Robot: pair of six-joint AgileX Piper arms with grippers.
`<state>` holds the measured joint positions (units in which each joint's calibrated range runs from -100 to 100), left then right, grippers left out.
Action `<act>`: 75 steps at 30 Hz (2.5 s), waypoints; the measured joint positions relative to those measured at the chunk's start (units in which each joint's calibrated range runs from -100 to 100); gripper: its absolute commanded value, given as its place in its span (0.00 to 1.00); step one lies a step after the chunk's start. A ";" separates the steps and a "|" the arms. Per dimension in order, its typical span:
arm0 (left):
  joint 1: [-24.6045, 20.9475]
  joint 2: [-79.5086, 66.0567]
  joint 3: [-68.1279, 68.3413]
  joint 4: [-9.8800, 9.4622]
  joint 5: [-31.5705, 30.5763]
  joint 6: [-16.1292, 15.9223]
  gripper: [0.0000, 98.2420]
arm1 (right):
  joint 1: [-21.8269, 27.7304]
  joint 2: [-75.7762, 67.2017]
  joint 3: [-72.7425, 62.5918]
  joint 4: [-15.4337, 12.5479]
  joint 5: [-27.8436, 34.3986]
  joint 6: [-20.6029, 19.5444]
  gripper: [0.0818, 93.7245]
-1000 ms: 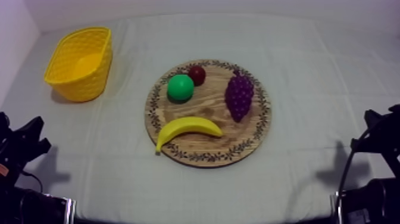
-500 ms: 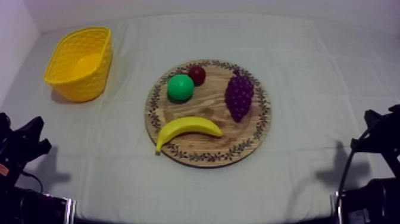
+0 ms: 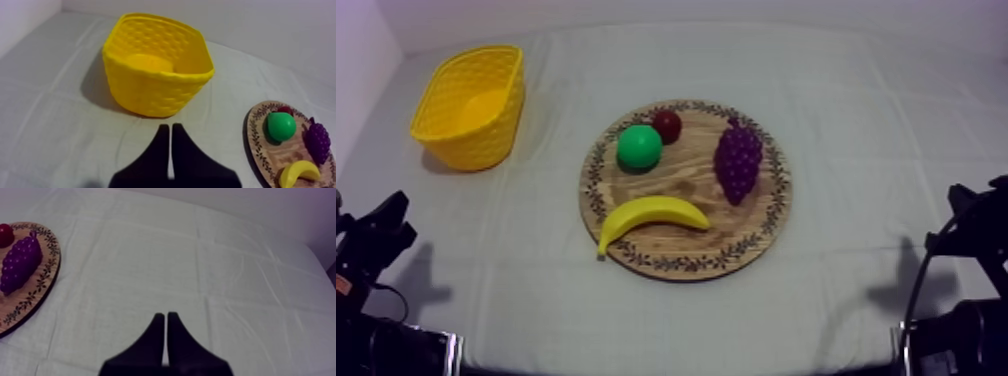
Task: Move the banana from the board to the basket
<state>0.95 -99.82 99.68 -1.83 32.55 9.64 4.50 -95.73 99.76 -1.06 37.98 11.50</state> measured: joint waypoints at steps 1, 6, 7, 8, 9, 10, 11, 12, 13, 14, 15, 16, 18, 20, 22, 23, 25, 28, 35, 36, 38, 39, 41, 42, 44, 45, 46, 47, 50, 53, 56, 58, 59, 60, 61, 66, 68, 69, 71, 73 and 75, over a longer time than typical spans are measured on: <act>-0.04 0.00 0.00 0.00 0.00 -0.05 0.00 | 0.00 0.00 0.00 0.00 0.00 0.00 0.00; -0.39 1.10 -0.30 0.66 -0.69 -2.10 0.00 | 0.00 0.00 0.00 0.00 0.00 0.00 0.00; -0.54 1.82 -0.82 1.05 -1.14 -2.54 0.00 | 0.00 0.00 0.00 0.00 0.00 0.00 0.00; -0.74 2.75 -1.65 1.34 -1.56 -3.05 0.00 | 0.00 0.00 0.00 0.00 0.00 0.00 0.00; -0.85 3.58 -2.41 1.83 -1.67 -3.40 0.00 | 0.00 0.00 0.00 0.00 0.00 0.00 0.00; -0.95 4.73 -3.56 1.83 -1.65 -3.90 0.00 | 0.00 0.00 0.00 0.00 0.00 0.00 0.00; -0.95 6.03 -5.00 1.83 -1.73 -4.43 0.00 | 0.00 0.00 0.00 0.00 0.00 0.00 0.00; -0.91 7.40 -6.67 2.17 -1.90 -4.80 0.00 | 0.00 0.00 0.00 0.00 0.00 0.00 0.00; -0.82 8.54 -8.11 2.17 -1.98 -5.38 0.00 | 0.00 0.00 0.00 0.00 0.00 0.00 0.00; -0.55 10.09 -10.02 2.17 -1.90 -6.02 0.00 | 0.00 0.00 0.00 0.00 0.00 0.00 0.00; -0.19 11.72 -12.19 2.17 -1.90 -6.65 0.00 | 0.00 0.00 0.00 0.00 0.00 -0.12 0.00; 0.23 13.36 -14.43 1.83 -2.10 -7.33 0.00 | 0.00 0.00 0.00 0.00 0.00 -0.16 0.00; 1.27 16.93 -19.24 1.83 -2.02 -8.79 0.00 | 0.00 0.00 0.00 0.00 0.00 -0.01 0.00; 2.39 20.18 -23.69 1.83 -1.82 -10.15 0.00 | 0.00 0.00 0.00 0.00 0.00 -0.01 0.00; 3.72 23.55 -28.21 1.83 -0.97 -11.53 0.00 | 0.00 0.00 0.00 0.00 0.00 -0.01 0.00; 4.57 25.44 -30.78 1.83 -0.11 -12.26 0.00 | 0.00 0.00 0.00 0.00 0.00 -0.01 0.00; 6.34 28.94 -35.93 1.83 1.30 -13.57 0.00 | 0.00 0.00 0.00 0.00 0.00 -0.01 0.00; 8.85 34.99 -42.99 1.83 3.75 -15.16 0.00 | 0.00 0.00 0.00 0.00 0.00 -0.01 0.00; 14.73 47.76 -58.10 2.29 9.02 -19.11 0.00 | 0.00 0.00 0.00 0.00 0.00 -0.01 0.00; 15.62 49.56 -59.93 2.64 9.36 -19.86 0.00 | 0.00 0.00 0.00 0.00 0.15 -0.01 0.00; 17.39 52.94 -62.77 3.04 9.99 -21.36 0.00 | 0.00 0.00 0.00 0.00 0.08 -0.01 0.00; 18.32 54.61 -64.15 3.31 10.69 -22.24 0.00 | 0.00 0.00 0.00 0.00 0.00 -0.01 0.00; 19.95 57.43 -66.18 3.41 11.41 -23.71 0.01 | 0.00 0.00 0.00 0.00 0.01 -0.01 0.00; 20.87 58.95 -66.95 3.63 11.87 -24.52 0.01 | 0.00 0.00 0.00 0.00 0.01 -0.01 0.00; 22.41 61.44 -67.57 3.86 12.21 -25.76 0.01 | 0.00 0.00 0.00 0.00 0.01 -0.01 0.00; 23.28 62.82 -67.61 3.96 12.49 -26.34 0.01 | 0.00 0.00 0.00 0.00 0.01 -0.01 0.00; 24.12 64.16 -67.61 3.96 12.73 -26.78 0.01 | 0.00 0.00 0.00 0.00 0.01 -0.01 0.00; 24.96 65.37 -67.61 3.96 12.73 -27.04 0.01 | 0.00 0.00 0.00 0.00 0.01 -0.01 0.00; 27.43 68.69 -67.23 3.96 12.80 -26.96 0.01 | 0.00 0.00 0.00 0.00 0.01 -0.01 0.00; 29.39 71.32 -66.07 4.11 12.91 -26.35 0.01 | 0.00 0.00 0.00 0.00 0.01 -0.01 0.00; 31.02 73.38 -64.30 4.11 12.90 -25.42 0.01 | 0.00 0.00 0.00 0.00 0.01 -0.01 0.00; 31.98 74.49 -62.85 4.16 12.90 -24.73 0.01 | 0.00 0.00 0.00 0.00 0.01 -0.01 0.00; 32.36 74.90 -62.10 4.16 12.90 -24.41 0.01 | 0.00 0.00 0.00 0.00 0.01 -0.01 0.00; 32.62 75.17 -61.54 4.16 12.90 -24.13 0.01 | 0.00 0.00 0.00 0.00 0.01 -0.01 0.00; 32.93 75.65 -60.78 4.19 12.90 -23.76 0.01 | 0.00 0.00 0.00 0.00 0.01 -0.01 0.00; 33.58 77.31 -58.53 4.47 15.10 -22.08 0.02 | 0.00 0.00 0.00 0.00 0.01 -0.01 0.00; 33.69 77.91 -57.92 4.52 16.01 -21.50 0.02 | 0.00 0.00 0.00 0.00 0.01 -0.01 0.00; 33.71 78.09 -57.71 4.55 16.11 -21.28 0.02 | 0.00 0.00 0.00 0.00 0.01 -0.01 0.00; 33.71 78.32 -57.28 4.64 16.19 -21.10 0.02 | 0.00 0.00 0.00 0.00 0.01 -0.01 0.00; 33.73 78.48 -57.15 4.64 16.29 -21.04 0.02 | 0.00 0.00 0.00 0.00 0.01 -0.01 0.00; 33.73 78.56 -57.15 4.64 16.29 -20.97 0.12 | 0.00 0.00 0.00 0.00 0.01 -0.01 0.00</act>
<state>34.68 -21.26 42.53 2.81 48.84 -11.32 4.50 -95.73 99.76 -1.06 37.99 11.49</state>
